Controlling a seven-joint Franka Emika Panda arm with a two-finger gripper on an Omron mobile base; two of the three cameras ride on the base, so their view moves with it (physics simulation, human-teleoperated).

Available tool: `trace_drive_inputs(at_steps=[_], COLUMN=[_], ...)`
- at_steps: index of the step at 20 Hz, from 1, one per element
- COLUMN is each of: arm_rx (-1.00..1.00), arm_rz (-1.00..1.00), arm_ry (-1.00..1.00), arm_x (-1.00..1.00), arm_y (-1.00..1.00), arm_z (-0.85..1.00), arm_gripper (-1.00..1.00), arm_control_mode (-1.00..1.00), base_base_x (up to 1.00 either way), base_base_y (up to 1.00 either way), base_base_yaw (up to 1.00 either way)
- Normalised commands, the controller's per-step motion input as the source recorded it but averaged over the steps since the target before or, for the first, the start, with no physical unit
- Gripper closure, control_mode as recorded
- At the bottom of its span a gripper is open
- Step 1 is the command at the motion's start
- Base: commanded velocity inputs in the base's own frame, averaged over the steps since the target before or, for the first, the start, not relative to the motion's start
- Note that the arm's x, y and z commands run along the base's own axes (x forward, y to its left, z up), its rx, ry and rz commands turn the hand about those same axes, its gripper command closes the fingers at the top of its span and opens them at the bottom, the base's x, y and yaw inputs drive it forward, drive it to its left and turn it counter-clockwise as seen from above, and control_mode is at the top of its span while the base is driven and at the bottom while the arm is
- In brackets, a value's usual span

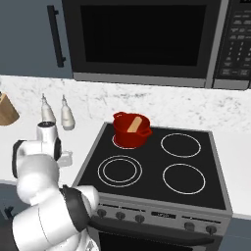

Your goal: Put the garlic and squash in the pot. Retrieve the spatula and lightly stir the vegetables in the pot.

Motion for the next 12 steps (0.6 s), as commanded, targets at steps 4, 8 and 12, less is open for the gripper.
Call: trace_drive_inputs(at_steps=[4, 8, 12], arm_rx=[0.38, 0.44, 0.44], arm_rz=[-0.25, -0.45, -0.57], arm_ry=[0.01, 0.05, 0.04], arm_x=[-0.51, -0.64, -0.57], arm_y=[0.0, 0.0, 0.0], arm_z=[0.99, 0.68, 0.47], arm_gripper=[1.0, 1.0, 1.0], arm_control_mode=[-1.0, -1.0, -1.0], base_base_x=[0.0, 0.0, 0.0], base_base_y=[0.0, 0.0, 0.0], base_base_yaw=[0.0, 0.0, 0.0])
